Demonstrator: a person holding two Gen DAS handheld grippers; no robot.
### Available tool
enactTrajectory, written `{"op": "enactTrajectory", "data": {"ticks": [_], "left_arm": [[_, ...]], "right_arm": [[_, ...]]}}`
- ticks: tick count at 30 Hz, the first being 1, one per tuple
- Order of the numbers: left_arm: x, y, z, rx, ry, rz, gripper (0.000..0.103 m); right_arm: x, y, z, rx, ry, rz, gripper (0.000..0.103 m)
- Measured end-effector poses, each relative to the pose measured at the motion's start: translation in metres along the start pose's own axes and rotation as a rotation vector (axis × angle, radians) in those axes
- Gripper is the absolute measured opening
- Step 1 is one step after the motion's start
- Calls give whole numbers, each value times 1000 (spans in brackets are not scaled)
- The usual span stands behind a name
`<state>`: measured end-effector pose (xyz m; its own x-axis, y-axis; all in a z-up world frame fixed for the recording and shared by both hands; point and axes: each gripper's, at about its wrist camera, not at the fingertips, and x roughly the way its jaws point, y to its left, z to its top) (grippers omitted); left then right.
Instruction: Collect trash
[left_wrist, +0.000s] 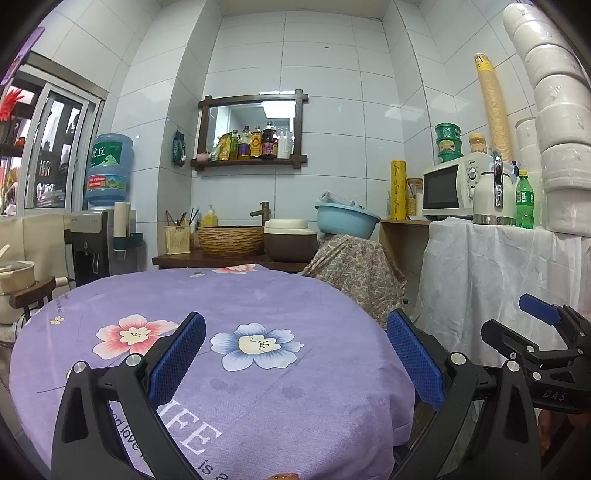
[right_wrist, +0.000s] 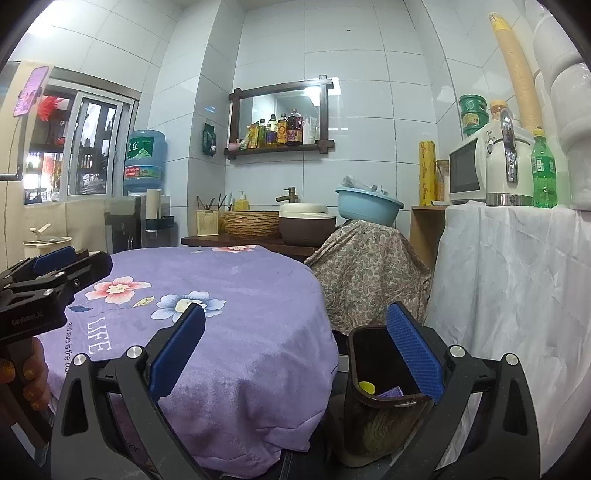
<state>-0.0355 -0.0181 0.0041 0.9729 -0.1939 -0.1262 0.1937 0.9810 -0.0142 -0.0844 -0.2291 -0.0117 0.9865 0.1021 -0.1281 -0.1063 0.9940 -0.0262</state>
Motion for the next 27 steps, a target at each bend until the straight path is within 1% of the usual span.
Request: {"op": "enactTrajectory", "data": {"ticks": [17, 27], "left_arm": [[0, -1, 1, 0, 2, -1, 97], [-1, -3, -6, 3, 10, -5, 97]], "right_arm": [[5, -1, -3, 7, 16, -5, 97], [6, -2, -4, 10, 22, -3, 97]]}}
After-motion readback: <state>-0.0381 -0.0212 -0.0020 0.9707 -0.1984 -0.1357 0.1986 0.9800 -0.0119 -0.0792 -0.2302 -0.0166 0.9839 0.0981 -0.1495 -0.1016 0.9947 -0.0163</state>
